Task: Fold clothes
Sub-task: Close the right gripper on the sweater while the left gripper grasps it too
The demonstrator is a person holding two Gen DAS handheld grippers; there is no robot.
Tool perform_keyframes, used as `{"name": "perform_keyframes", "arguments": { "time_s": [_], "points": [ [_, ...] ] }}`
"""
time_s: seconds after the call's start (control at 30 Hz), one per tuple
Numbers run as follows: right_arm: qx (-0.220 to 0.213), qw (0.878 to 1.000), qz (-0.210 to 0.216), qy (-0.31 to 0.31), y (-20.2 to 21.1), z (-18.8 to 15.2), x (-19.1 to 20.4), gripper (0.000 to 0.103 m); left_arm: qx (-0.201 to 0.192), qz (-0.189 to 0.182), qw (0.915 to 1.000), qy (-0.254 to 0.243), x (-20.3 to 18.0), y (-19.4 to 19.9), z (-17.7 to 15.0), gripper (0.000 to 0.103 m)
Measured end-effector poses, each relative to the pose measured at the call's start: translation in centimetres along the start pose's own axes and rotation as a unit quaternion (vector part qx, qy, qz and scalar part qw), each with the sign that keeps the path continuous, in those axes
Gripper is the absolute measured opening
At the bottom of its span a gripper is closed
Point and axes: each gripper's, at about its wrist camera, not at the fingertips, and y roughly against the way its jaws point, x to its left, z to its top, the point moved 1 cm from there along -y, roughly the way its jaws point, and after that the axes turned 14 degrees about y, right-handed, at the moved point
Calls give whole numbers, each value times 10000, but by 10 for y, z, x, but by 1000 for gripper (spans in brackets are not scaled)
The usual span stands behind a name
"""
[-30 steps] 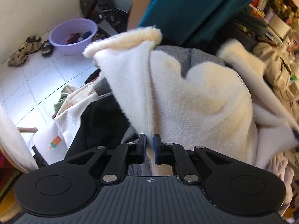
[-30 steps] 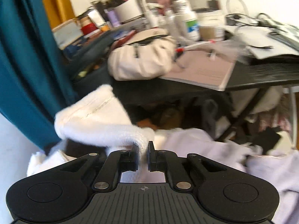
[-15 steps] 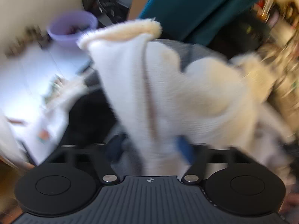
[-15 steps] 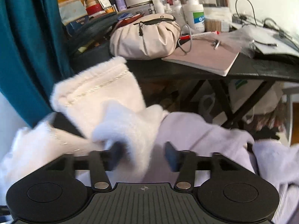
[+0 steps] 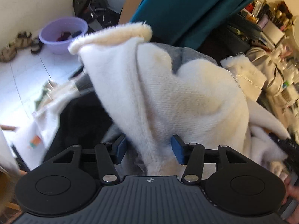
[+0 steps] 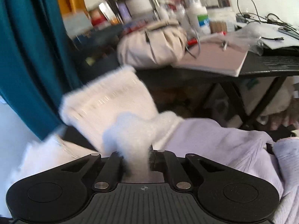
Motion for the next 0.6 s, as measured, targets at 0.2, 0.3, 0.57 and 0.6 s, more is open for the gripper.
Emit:
{"name": "perform_keyframes", "arguments": {
  "time_s": [0.2, 0.3, 0.57, 0.6],
  "points": [
    [198, 9993, 319, 9, -9, -7, -8, 5, -109, -749, 9908, 1126, 14, 30, 4, 10],
    [-52, 9989, 466, -98, 5, 8, -4, 4, -364, -1236, 9782, 1630, 26, 66, 13, 9],
    [-1424, 9784, 1475, 272, 89, 45, 56, 4, -219, -2056, 9701, 1274, 34, 106, 12, 7],
    [-1437, 9780, 1499, 177, 96, 47, 62, 4, -183, -2119, 9691, 1250, 38, 110, 9, 7]
  ]
}}
